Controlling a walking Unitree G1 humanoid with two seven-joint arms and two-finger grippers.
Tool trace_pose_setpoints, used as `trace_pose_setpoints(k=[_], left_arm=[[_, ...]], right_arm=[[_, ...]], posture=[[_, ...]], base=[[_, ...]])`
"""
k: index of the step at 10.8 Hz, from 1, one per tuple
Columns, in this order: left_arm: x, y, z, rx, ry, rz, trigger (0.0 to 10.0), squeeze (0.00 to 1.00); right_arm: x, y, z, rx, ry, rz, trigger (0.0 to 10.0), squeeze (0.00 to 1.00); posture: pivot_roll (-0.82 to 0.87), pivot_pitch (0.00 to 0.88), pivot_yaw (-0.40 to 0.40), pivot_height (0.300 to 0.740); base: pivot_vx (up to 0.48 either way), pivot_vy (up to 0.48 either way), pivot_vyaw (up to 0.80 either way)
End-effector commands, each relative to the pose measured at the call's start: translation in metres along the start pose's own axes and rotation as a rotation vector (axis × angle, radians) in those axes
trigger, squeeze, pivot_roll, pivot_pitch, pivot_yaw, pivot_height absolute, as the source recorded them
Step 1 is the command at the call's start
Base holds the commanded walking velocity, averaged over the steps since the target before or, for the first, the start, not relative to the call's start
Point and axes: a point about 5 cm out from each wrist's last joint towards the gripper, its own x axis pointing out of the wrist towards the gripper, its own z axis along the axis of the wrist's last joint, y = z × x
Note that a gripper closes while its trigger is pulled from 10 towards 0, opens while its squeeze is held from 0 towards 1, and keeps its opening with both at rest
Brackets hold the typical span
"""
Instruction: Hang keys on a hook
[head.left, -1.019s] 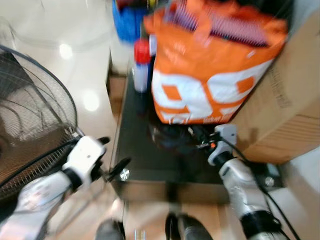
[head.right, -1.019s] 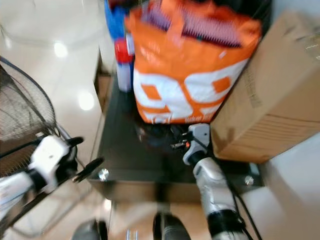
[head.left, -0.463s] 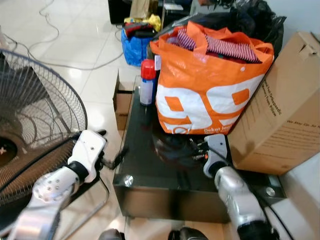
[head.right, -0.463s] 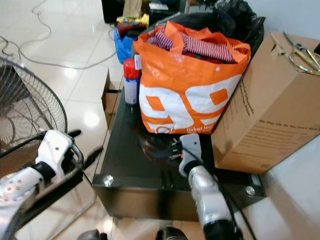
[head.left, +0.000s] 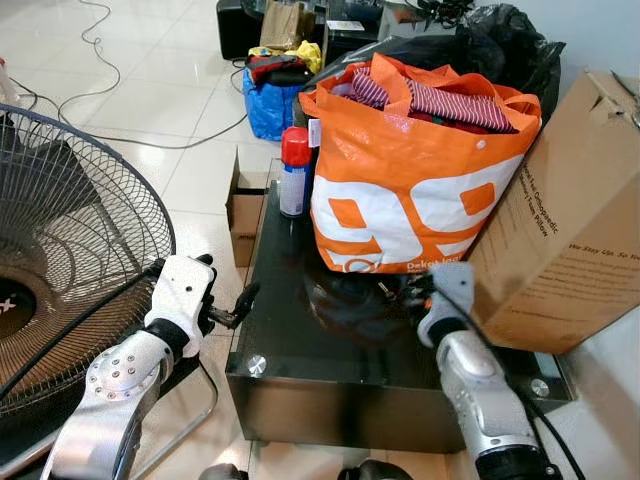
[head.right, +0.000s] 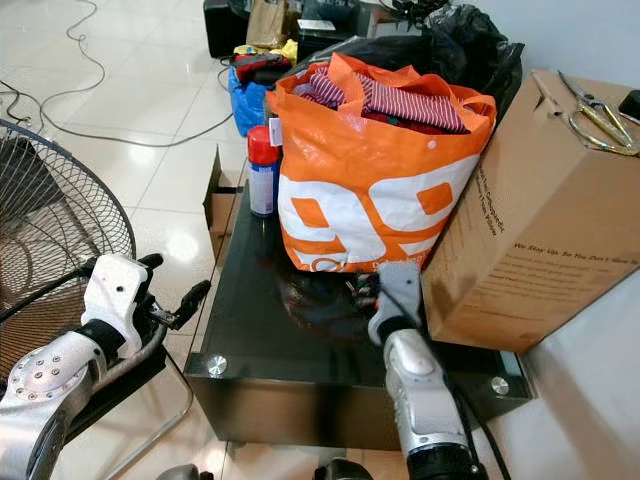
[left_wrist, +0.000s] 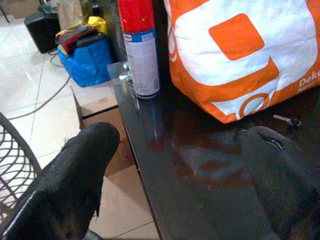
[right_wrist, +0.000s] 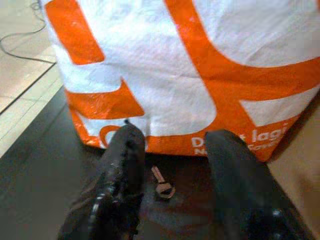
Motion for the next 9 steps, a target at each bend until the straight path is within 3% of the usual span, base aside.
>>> trace_pose_setpoints(k=[1,3,7,8,9], left_arm=[[0.0019,0.0013,0.0012,0.002,-0.009,0.008,10.0,0.49],[0.0023,0.0015,0.0025,-0.001,-0.015,0.005,10.0,0.49],[0.0024,0.0050,0.0024,0.011,-0.011,0.014,10.0,0.48],[0.0024,0.0053,0.0024,0.010,-0.011,0.014,10.0,0.48],[0.0024,0.0048,0.0015,0.009,-0.009,0.012,10.0,0.48]], right_arm=[[-0.0017,-0.0050,0.0001,-0.008,0.002,-0.027,10.0,1.00],[-0.0009,-0.0076,0.0029,-0.008,-0.010,-0.068,10.0,1.00],[0.0001,-0.0102,0.0014,-0.014,0.008,-0.099,10.0,1.00],[-0.0008,-0.0092,-0.0001,-0.021,0.014,-0.092,10.0,0.00],[-0.0020,-0.0086,-0.0014,-0.039,0.022,-0.074,10.0,0.00]], posture=[[-0.02,0.004,-0.070,0.732],[-0.02,0.006,-0.072,0.732],[-0.01,0.013,-0.075,0.732],[-0.01,0.015,-0.077,0.732],[-0.02,0.013,-0.078,0.732]], base=[[0.000,0.000,0.00],[0.133,0.000,0.80],[0.252,0.000,0.00],[0.244,0.000,0.00],[0.247,0.000,0.00]])
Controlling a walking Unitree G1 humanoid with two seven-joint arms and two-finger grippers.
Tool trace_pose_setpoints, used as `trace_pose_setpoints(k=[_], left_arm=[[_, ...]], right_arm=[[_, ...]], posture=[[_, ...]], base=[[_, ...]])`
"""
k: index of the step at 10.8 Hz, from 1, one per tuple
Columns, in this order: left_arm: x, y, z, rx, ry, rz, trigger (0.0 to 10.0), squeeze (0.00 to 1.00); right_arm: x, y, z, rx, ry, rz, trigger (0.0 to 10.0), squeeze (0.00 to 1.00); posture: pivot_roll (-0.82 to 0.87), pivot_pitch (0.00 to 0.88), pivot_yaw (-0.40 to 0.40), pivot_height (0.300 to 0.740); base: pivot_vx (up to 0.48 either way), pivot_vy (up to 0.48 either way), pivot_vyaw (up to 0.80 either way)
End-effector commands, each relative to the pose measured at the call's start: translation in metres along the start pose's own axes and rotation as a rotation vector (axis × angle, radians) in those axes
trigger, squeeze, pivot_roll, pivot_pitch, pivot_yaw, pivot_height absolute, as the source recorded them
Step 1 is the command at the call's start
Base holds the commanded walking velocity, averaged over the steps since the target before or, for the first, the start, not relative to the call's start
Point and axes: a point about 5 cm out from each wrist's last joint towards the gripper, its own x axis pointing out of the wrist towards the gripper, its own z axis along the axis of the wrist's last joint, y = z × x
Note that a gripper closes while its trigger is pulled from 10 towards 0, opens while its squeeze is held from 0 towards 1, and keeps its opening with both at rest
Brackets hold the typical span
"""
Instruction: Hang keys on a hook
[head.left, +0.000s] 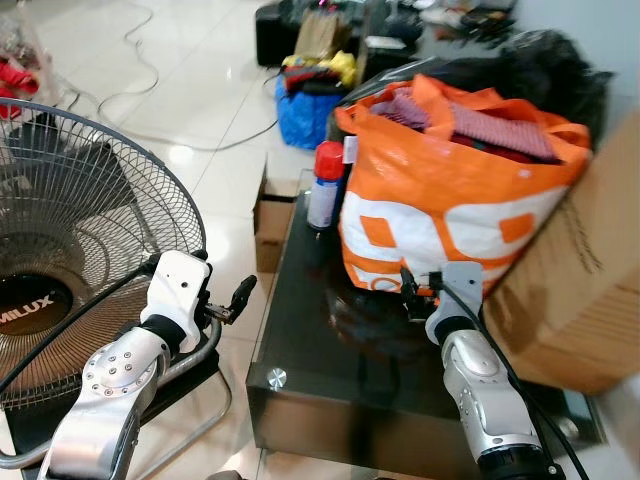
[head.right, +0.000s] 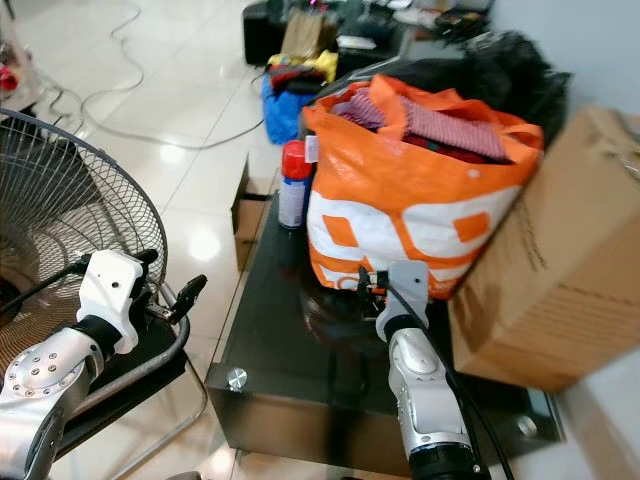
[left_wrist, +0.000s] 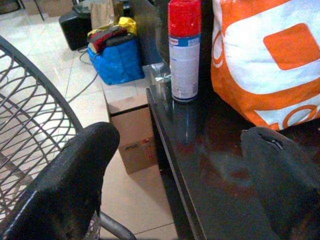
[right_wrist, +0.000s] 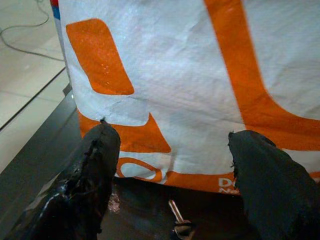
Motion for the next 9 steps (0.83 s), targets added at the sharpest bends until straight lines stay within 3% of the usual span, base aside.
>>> trace_pose_setpoints(k=[1,2,6,8,9], left_arm=[[0.001,-0.001,-0.002,0.004,0.004,-0.008,10.0,0.47],[0.000,-0.004,-0.007,0.004,0.014,-0.014,10.0,0.48],[0.003,-0.013,-0.013,-0.038,0.001,-0.001,10.0,0.47],[0.005,-0.019,-0.015,-0.052,-0.005,0.001,10.0,0.48],[0.006,-0.022,-0.014,-0.067,-0.018,0.002,10.0,0.49]], right_arm=[[-0.003,-0.007,-0.002,-0.002,0.017,-0.006,10.0,0.00],[-0.010,-0.015,-0.001,-0.008,0.009,-0.006,10.0,0.00],[-0.041,-0.027,0.014,-0.085,-0.017,0.069,10.0,0.00],[-0.044,-0.028,0.013,-0.064,-0.016,0.052,10.0,0.00],[-0.044,-0.027,0.015,-0.038,-0.010,0.053,10.0,0.00]], posture=[[-0.02,0.010,-0.082,0.732],[-0.02,0.000,-0.085,0.732],[-0.06,0.000,-0.076,0.732],[-0.06,0.000,-0.071,0.732],[-0.06,0.000,-0.069,0.732]], base=[[0.000,0.000,-0.80],[0.000,0.000,-0.80],[0.000,0.000,0.00],[0.000,0.000,0.00],[0.000,0.000,-0.80]])
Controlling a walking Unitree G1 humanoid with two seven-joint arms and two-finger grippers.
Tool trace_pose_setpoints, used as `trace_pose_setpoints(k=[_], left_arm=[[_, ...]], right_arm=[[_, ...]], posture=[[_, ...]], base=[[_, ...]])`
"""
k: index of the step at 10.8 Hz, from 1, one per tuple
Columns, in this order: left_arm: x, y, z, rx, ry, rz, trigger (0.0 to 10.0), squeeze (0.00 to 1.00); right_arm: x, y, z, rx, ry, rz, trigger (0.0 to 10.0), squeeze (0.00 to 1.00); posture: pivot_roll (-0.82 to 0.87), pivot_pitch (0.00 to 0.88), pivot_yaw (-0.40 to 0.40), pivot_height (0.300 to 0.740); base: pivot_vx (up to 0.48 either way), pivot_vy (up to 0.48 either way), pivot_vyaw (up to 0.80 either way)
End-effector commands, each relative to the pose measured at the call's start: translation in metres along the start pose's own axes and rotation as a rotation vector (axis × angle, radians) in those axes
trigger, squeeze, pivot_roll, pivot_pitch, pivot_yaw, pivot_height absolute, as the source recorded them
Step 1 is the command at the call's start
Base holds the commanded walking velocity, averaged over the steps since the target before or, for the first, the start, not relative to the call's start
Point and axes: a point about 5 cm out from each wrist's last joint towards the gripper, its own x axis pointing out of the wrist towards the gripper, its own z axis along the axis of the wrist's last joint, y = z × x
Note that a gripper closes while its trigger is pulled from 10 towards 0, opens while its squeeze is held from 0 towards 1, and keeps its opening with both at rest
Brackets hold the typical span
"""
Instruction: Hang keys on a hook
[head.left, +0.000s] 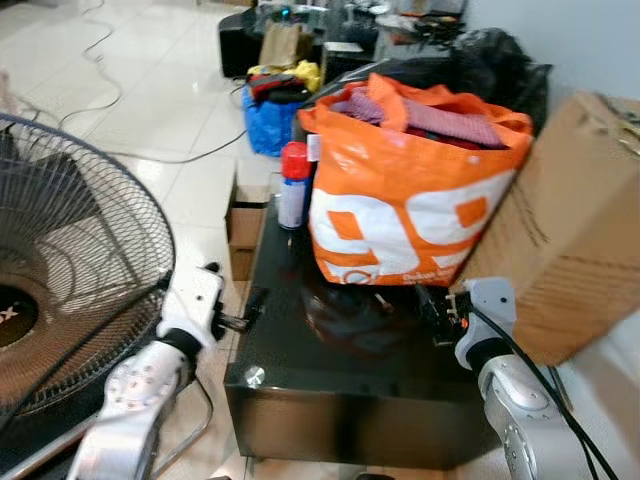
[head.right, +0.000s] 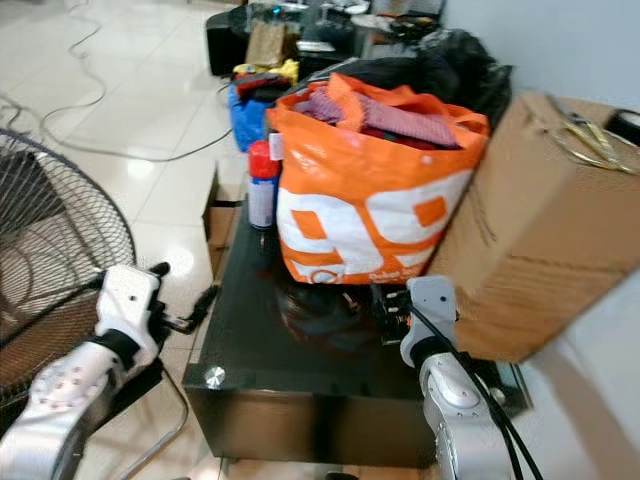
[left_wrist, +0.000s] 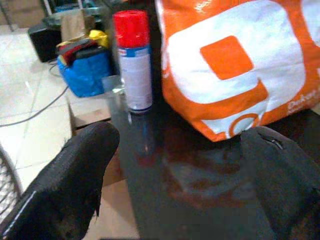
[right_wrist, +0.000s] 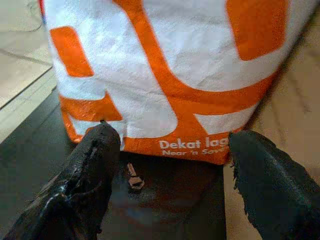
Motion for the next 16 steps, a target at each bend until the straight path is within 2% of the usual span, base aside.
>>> trace_pose_setpoints(k=[1,6,7,8,14,16], left_arm=[[0.0012,-0.0015,0.0005,-0.007,-0.011,0.011,10.0,0.49],[0.0006,-0.0007,0.0006,-0.017,-0.036,0.064,10.0,0.49],[0.0001,-0.0010,0.0003,-0.018,-0.037,0.064,10.0,0.49],[0.0001,-0.0013,0.0003,-0.018,-0.037,0.063,10.0,0.49],[0.0019,-0.0013,0.0017,-0.022,-0.041,0.052,10.0,0.49],[0.0024,-0.0013,0.0019,-0.020,-0.041,0.051,10.0,0.49]], right_arm=[[-0.0012,-0.0069,0.0035,-0.002,-0.003,-0.027,10.0,0.00],[0.0042,-0.0042,0.0073,-0.025,-0.008,0.008,10.0,0.00],[0.0044,-0.0034,0.0062,-0.014,0.002,0.012,10.0,0.00],[0.0045,-0.0044,0.0054,-0.026,0.007,0.006,10.0,0.00],[0.0044,-0.0047,0.0035,-0.029,0.014,-0.005,10.0,0.00],[0.0041,-0.0056,0.0029,-0.024,0.015,-0.010,10.0,0.00]], posture=[[-0.06,0.000,-0.066,0.732],[-0.04,0.000,-0.089,0.732],[-0.04,0.000,-0.089,0.732],[-0.05,0.000,-0.087,0.732],[-0.04,0.000,-0.082,0.732],[-0.04,0.000,-0.084,0.732]], base=[[0.000,0.000,-0.80],[0.000,0.000,0.00],[0.000,0.000,-0.80],[0.240,0.000,-0.80],[0.268,0.000,0.00],[0.272,0.000,-0.64]])
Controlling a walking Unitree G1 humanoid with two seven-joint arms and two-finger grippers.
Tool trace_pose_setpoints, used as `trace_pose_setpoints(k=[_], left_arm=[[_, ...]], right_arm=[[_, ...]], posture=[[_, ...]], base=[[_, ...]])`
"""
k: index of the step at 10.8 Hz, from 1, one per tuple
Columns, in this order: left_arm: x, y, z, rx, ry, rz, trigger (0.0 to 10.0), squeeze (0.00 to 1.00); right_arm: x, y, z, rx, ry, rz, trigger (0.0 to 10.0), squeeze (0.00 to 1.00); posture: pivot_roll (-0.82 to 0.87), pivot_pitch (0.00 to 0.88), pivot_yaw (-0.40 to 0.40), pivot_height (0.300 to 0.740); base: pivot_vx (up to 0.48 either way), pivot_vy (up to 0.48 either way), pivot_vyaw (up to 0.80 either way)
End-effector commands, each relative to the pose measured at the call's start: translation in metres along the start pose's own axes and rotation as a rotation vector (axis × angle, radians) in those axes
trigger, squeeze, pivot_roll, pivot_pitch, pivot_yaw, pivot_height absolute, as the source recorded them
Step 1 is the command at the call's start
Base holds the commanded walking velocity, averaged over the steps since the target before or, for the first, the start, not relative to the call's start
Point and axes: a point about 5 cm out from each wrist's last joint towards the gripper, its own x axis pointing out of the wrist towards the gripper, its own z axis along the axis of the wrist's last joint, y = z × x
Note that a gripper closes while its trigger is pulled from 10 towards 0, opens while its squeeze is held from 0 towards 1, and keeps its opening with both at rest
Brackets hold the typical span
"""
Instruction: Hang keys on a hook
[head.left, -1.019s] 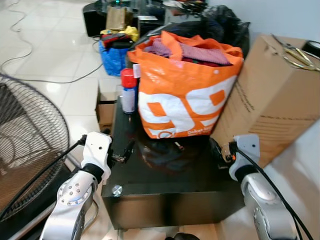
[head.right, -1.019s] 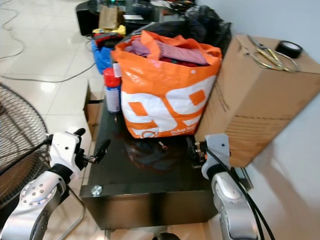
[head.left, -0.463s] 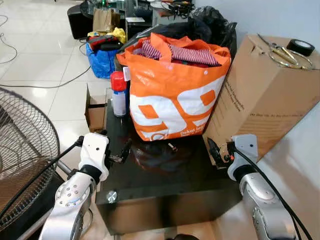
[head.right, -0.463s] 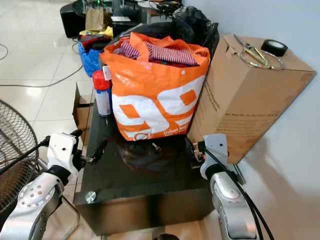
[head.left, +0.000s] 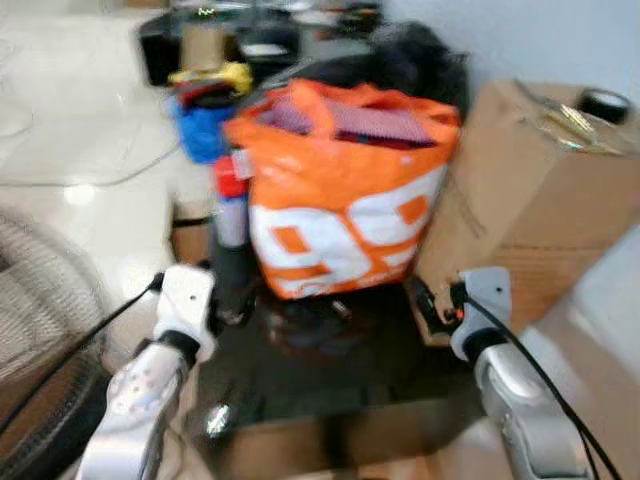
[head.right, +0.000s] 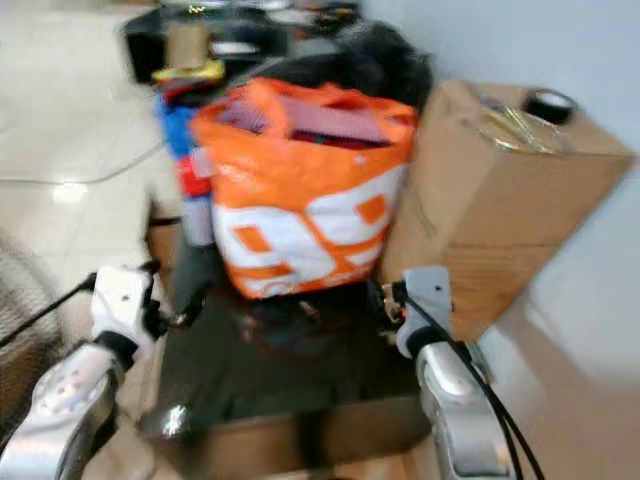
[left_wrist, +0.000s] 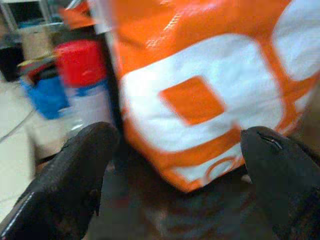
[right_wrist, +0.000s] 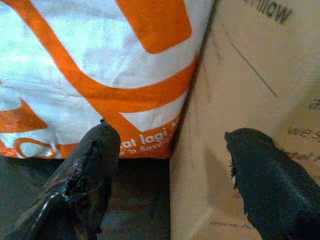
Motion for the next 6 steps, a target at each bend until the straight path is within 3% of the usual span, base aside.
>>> trace_pose_setpoints(k=[1,4,6], left_arm=[[-0.0031,0.0040,-0.0035,0.005,0.016,0.014,10.0,0.49],[-0.0036,0.0038,-0.0038,0.007,0.017,0.013,10.0,0.48],[-0.0041,0.0037,-0.0045,0.014,0.021,0.017,10.0,0.47]], right_arm=[[0.0011,-0.0028,0.0012,-0.003,0.002,-0.019,10.0,0.00],[0.0016,-0.0016,0.0004,-0.008,0.005,-0.012,10.0,0.00],[0.0021,-0.0009,0.0000,-0.012,0.007,-0.008,10.0,0.00]], posture=[[-0.04,0.000,-0.084,0.732],[-0.04,0.000,-0.087,0.732],[-0.04,0.000,-0.088,0.732]], base=[[0.266,0.000,0.00],[0.266,0.000,0.00],[0.000,0.000,0.00]])
